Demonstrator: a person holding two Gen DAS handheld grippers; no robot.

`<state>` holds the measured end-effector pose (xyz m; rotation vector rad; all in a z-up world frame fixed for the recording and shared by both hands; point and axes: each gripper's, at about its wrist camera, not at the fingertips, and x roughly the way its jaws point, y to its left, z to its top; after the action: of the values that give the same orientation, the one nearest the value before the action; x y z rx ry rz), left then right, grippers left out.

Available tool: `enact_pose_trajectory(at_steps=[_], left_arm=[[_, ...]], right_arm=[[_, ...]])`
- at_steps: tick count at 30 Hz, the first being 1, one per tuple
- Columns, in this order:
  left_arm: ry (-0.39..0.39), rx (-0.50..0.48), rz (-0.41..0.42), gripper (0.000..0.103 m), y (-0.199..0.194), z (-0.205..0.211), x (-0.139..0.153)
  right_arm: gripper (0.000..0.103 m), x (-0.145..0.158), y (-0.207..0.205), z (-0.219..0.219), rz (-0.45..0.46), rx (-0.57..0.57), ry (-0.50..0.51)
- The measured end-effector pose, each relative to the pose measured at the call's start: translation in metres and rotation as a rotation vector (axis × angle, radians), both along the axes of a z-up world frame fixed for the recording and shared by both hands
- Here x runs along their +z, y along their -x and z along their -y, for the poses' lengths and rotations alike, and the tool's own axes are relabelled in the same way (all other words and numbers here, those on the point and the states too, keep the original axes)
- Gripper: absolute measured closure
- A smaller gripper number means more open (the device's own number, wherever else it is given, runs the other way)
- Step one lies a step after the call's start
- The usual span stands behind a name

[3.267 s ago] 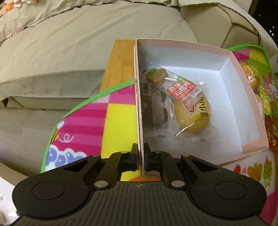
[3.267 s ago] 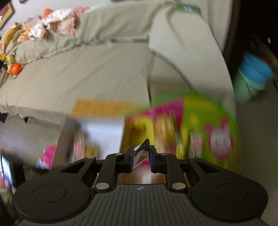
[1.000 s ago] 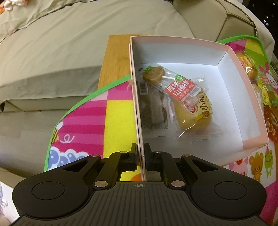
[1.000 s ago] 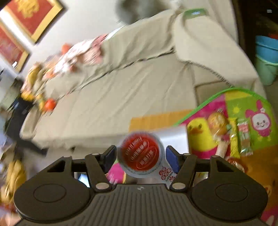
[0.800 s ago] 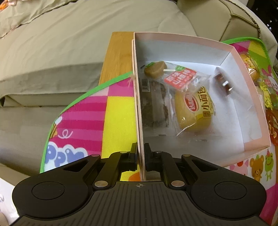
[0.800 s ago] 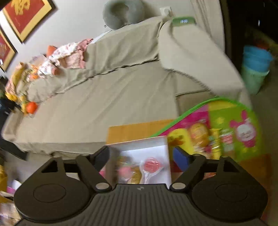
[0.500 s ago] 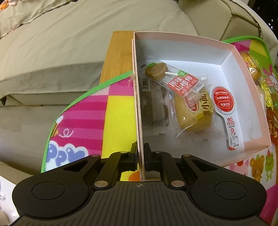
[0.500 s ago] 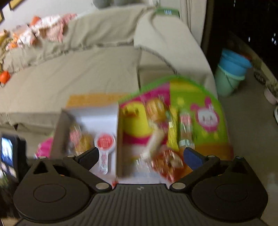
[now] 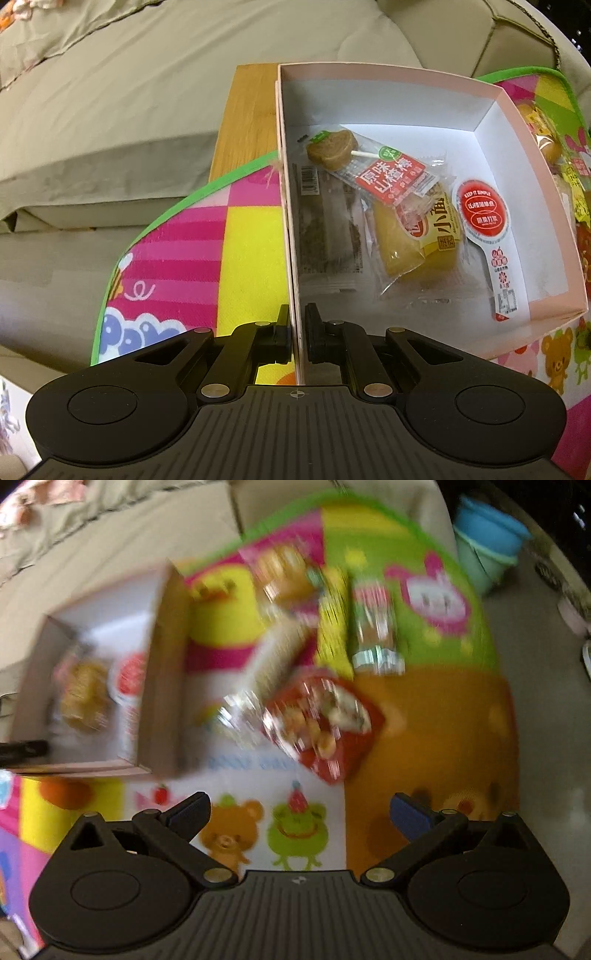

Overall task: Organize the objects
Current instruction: 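Grasp the yellow bun packet on the mat with the right tool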

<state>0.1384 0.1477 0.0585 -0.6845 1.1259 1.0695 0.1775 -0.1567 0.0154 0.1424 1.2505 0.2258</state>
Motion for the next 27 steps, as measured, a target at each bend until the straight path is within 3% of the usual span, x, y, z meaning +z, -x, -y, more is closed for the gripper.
enact_pose_trajectory(at_steps=[5, 11, 18, 20, 23, 27], left_arm=[[-0.004, -0.013, -0.006, 0.094, 0.0, 0.001, 0.002], [-0.007, -0.01, -0.011, 0.094, -0.002, 0.0, 0.002], [-0.013, -0.022, -0.013, 0.094, 0.001, 0.0, 0.003], [-0.003, -0.024, -0.013, 0.094, 0.002, 0.0, 0.005], [0.006, -0.023, -0.008, 0.094, 0.003, -0.001, 0.008], [0.011, 0.012, 0.0, 0.094, 0.005, 0.0, 0.007]], right_arm=[[0.0, -0.043, 0.016, -0.003, -0.004, -0.057, 0.029], [0.0, -0.046, 0.038, -0.006, 0.083, -0.121, 0.032], [0.0, -0.043, 0.027, -0.005, 0.013, -0.075, 0.031], [0.0, -0.04, 0.022, -0.006, -0.016, -0.037, 0.022], [0.018, -0.022, 0.008, -0.006, -0.002, 0.008, -0.011], [0.019, 0.022, -0.026, -0.008, 0.188, 0.037, 0.069]])
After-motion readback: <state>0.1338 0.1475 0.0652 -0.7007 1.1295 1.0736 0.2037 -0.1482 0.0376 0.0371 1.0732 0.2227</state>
